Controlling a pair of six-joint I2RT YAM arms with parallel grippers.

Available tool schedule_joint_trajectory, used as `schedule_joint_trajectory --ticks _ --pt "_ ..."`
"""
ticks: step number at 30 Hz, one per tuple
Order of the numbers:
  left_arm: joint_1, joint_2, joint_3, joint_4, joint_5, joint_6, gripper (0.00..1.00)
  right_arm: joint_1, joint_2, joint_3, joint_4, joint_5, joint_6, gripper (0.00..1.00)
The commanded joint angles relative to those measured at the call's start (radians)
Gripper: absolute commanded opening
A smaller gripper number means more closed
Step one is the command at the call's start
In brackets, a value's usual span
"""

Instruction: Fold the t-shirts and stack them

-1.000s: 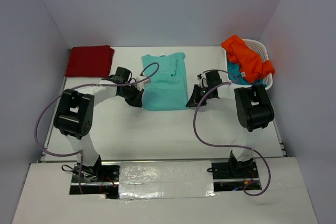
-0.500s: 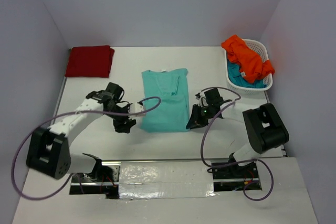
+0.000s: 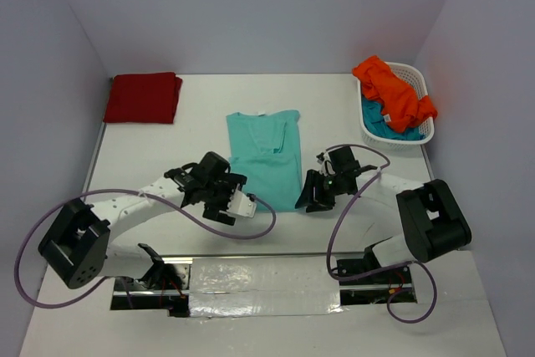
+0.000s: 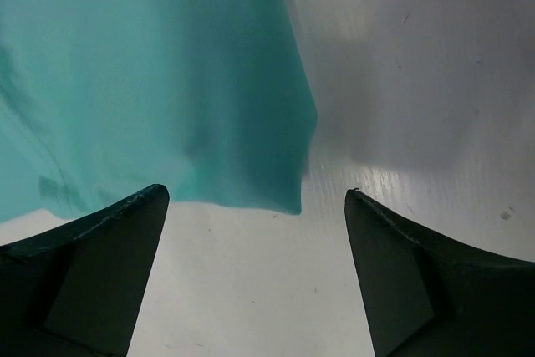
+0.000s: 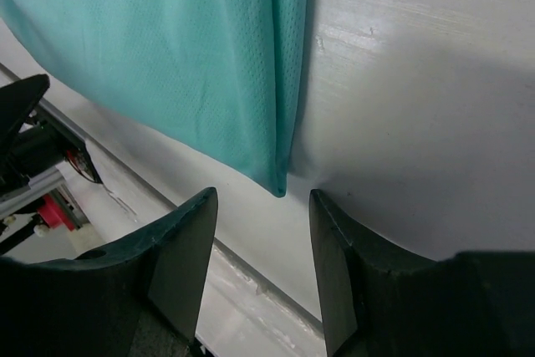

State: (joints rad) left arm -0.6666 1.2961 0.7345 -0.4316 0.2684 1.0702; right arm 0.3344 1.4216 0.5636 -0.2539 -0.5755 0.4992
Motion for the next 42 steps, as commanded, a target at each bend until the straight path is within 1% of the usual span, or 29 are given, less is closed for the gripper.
schedule_joint_trajectory --ticks 1,3,5,6,9,12,14,16,17,18,19,20,22,23,24,25,29,31,36,38,39,40,41,42 --pt "-0.044 0.006 -0.018 0.105 -0.040 0.034 0.99 0.006 0.014 0.002 0.022 0.032 0.024 0.55" --pt "-0.057 0.044 -0.026 0.122 -0.064 0.036 0.97 0.006 0.034 0.001 0.033 0.014 0.036 0.54" --pt "-0.059 0.089 -0.018 0.123 -0.081 0.024 0.89 0.006 0.036 -0.010 0.045 0.011 0.039 0.53" --pt "-0.060 0.103 -0.009 0.110 -0.075 0.025 0.82 0.008 0.034 -0.014 0.050 0.006 0.042 0.53" --pt "-0.071 0.137 0.011 0.071 -0.051 0.023 0.71 0.008 0.043 -0.011 0.050 0.005 0.041 0.52" --pt "-0.088 0.157 0.000 0.064 -0.052 0.046 0.65 0.008 0.063 0.005 0.045 0.011 0.039 0.52" --pt "-0.094 0.166 -0.007 0.059 -0.051 0.056 0.63 0.009 0.072 0.013 0.054 0.009 0.044 0.52" --pt "-0.102 0.167 -0.009 0.076 -0.057 0.047 0.55 0.009 0.086 0.015 0.067 0.006 0.048 0.49" --pt "-0.105 0.173 -0.006 0.094 -0.058 0.028 0.51 0.009 0.091 0.015 0.071 0.006 0.050 0.45" --pt "-0.105 0.178 0.002 0.102 -0.058 0.017 0.40 0.009 0.097 0.013 0.080 0.006 0.050 0.41" --pt "-0.108 0.181 0.006 0.103 -0.055 0.001 0.33 0.009 0.108 0.013 0.084 0.005 0.053 0.36" --pt "-0.110 0.183 0.011 0.105 -0.049 -0.006 0.19 0.008 0.112 0.015 0.087 0.005 0.055 0.26" --pt "-0.111 0.175 0.019 0.105 -0.051 -0.033 0.04 0.008 0.120 0.021 0.084 0.011 0.053 0.16" --pt "-0.111 0.170 0.020 0.103 -0.060 -0.042 0.00 0.008 0.117 0.025 0.079 0.019 0.052 0.07" --pt "-0.111 0.161 0.025 0.090 -0.063 -0.049 0.00 0.008 0.109 0.030 0.064 0.026 0.050 0.02" --pt "-0.111 0.143 0.026 0.074 -0.064 -0.058 0.00 0.008 0.088 0.032 0.055 0.037 0.045 0.00" --pt "-0.111 0.086 0.040 -0.002 -0.048 -0.099 0.00 0.009 0.012 0.033 -0.010 0.036 0.024 0.00" --pt "-0.110 0.049 0.054 -0.042 -0.032 -0.134 0.00 0.020 -0.027 0.033 -0.066 0.032 0.012 0.00" --pt "-0.111 -0.020 0.077 -0.150 0.006 -0.199 0.00 0.075 -0.196 0.025 -0.252 0.048 -0.021 0.00" --pt "-0.111 -0.061 0.086 -0.229 0.025 -0.205 0.00 0.106 -0.257 0.015 -0.301 0.043 -0.013 0.00" --pt "-0.113 -0.092 0.095 -0.257 0.047 -0.213 0.00 0.115 -0.320 0.015 -0.356 0.034 0.002 0.00" --pt "-0.113 -0.109 0.108 -0.327 0.061 -0.217 0.00 0.129 -0.354 0.015 -0.387 0.026 0.010 0.00" --pt "-0.113 -0.122 0.146 -0.364 0.075 -0.223 0.00 0.133 -0.386 0.024 -0.453 0.020 0.015 0.00" --pt "-0.113 -0.148 0.169 -0.399 0.089 -0.237 0.00 0.137 -0.453 0.033 -0.485 0.008 0.024 0.00"
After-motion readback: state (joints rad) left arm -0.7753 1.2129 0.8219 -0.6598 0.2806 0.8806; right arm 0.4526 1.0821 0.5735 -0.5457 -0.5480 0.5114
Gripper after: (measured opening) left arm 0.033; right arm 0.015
